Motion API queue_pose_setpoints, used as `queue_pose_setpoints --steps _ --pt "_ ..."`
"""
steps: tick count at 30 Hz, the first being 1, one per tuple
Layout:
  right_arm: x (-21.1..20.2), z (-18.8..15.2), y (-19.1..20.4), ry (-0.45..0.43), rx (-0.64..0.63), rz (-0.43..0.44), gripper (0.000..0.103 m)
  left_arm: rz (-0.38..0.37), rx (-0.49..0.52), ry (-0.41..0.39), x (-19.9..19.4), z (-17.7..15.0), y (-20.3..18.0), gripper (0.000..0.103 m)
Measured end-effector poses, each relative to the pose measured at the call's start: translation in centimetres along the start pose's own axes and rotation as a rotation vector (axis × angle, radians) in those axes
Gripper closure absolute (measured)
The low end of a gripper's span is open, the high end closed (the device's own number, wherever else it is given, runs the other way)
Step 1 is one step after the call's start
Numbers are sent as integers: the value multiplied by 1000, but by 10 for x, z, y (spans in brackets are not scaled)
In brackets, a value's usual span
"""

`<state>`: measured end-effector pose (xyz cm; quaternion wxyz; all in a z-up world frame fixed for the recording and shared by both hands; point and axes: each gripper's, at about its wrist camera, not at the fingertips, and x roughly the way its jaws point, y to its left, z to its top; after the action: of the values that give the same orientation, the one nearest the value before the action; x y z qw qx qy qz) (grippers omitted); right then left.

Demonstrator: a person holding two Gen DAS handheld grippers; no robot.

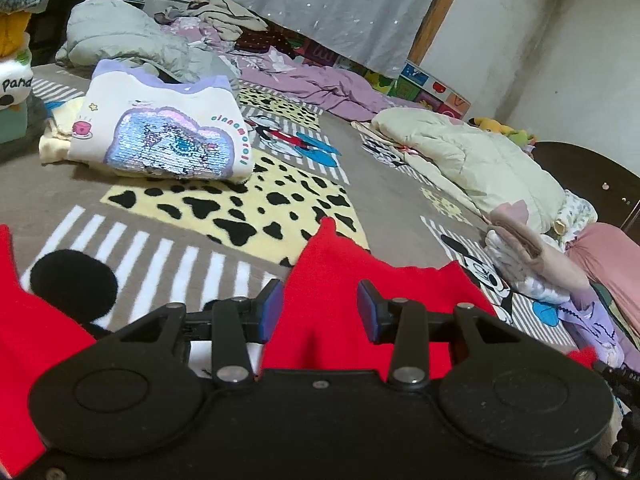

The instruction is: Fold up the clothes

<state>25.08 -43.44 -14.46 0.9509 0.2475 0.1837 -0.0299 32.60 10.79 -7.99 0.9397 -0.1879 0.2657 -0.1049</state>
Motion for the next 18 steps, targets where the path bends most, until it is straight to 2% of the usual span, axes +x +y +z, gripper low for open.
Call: queue_pose_setpoints --steps 3,6,8,10,13,18 --pt "-1 -4 -7 28 4 -42 97 -2 1 -2 -1 0 -1 64" --pt "5 -6 -13 68 22 -150 91 3 -1 -2 -3 0 0 62" --pt "3 -3 -11 54 23 -189 88 5 -7 -2 -5 2 3 61" --pt "-2 3 4 11 -37 -201 85 8 -8 -2 -5 3 5 61" --pt "0 8 34 -10 -108 -102 83 5 -2 7 -3 5 6 61" --pt "5 -9 92 188 -235 288 83 -11 53 25 0 3 2 61"
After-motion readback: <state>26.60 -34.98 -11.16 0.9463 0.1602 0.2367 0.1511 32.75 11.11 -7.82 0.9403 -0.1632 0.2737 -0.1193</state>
